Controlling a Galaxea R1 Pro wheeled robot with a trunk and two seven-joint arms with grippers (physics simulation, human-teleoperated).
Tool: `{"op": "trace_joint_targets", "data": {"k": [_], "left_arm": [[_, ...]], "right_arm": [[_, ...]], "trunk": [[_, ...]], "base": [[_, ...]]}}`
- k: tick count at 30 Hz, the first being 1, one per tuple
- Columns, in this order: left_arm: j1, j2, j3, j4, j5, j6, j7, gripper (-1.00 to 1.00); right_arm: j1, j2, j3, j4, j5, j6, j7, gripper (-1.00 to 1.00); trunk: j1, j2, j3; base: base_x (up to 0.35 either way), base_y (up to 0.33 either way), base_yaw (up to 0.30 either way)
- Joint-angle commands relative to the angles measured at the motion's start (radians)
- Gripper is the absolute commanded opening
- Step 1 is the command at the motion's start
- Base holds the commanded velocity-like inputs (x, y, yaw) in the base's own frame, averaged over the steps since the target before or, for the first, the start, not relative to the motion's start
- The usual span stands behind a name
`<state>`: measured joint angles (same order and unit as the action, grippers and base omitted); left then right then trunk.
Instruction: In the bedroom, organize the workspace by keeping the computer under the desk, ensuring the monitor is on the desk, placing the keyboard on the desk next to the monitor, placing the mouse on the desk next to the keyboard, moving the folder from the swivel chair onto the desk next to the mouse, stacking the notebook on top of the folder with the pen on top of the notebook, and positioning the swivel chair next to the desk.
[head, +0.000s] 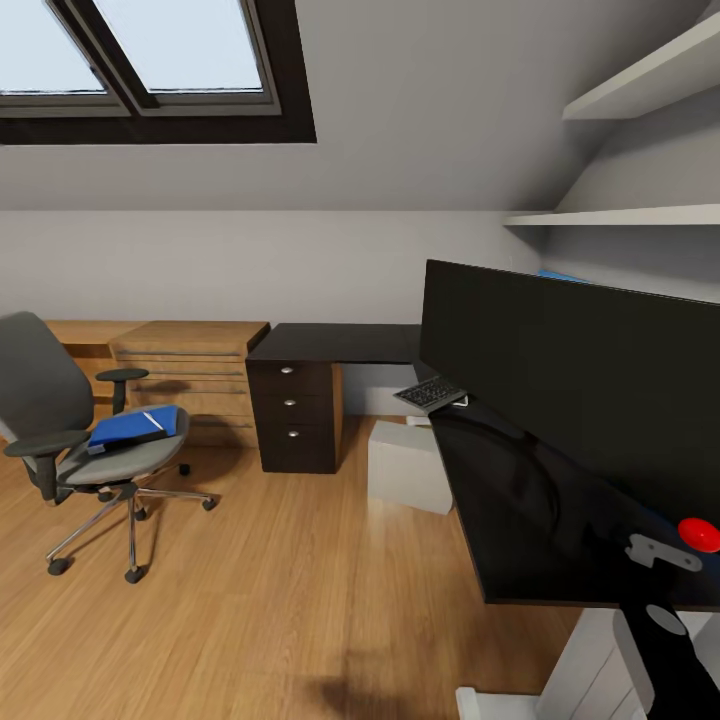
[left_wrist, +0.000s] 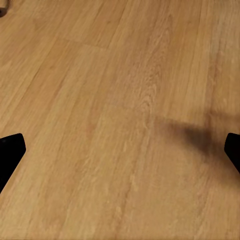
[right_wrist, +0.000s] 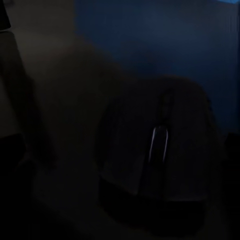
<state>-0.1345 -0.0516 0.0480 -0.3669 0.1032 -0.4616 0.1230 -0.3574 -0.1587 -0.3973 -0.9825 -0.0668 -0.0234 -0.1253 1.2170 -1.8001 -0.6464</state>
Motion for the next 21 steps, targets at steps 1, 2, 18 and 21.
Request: {"op": "trace_joint_targets", "data": {"k": [1, 2, 18, 21], "left_arm": [[0.000, -0.001, 0.003, 0.001, 0.006, -0.003, -0.002, 1.00], [0.000, -0.001, 0.003, 0.000, 0.006, -0.003, -0.002, 1.00], [0.000, -0.001, 0.003, 0.000, 0.006, -0.003, -0.002, 1.00], [0.000, -0.001, 0.003, 0.000, 0.006, -0.003, -0.002, 1.00]], "right_arm": [[0.000, -0.001, 0.000, 0.009, -0.007, 0.000, -0.006, 1.00], [0.000, -0.002, 0.000, 0.010, -0.007, 0.000, -0.007, 1.00], [0.000, -0.004, 0.000, 0.013, -0.008, 0.000, -0.047, 1.00], [0.000, -0.004, 0.000, 0.013, -0.008, 0.000, -0.048, 1.00]], "trunk": [[0.000, 0.000, -0.001], [0.000, 0.000, -0.001], [0.000, 0.000, -0.001], [0.000, 0.000, -0.001]], "base": [[0.000, 0.000, 0.000], [0.000, 0.000, 0.000], [0.000, 0.000, 0.000], [0.000, 0.000, 0.000]]}}
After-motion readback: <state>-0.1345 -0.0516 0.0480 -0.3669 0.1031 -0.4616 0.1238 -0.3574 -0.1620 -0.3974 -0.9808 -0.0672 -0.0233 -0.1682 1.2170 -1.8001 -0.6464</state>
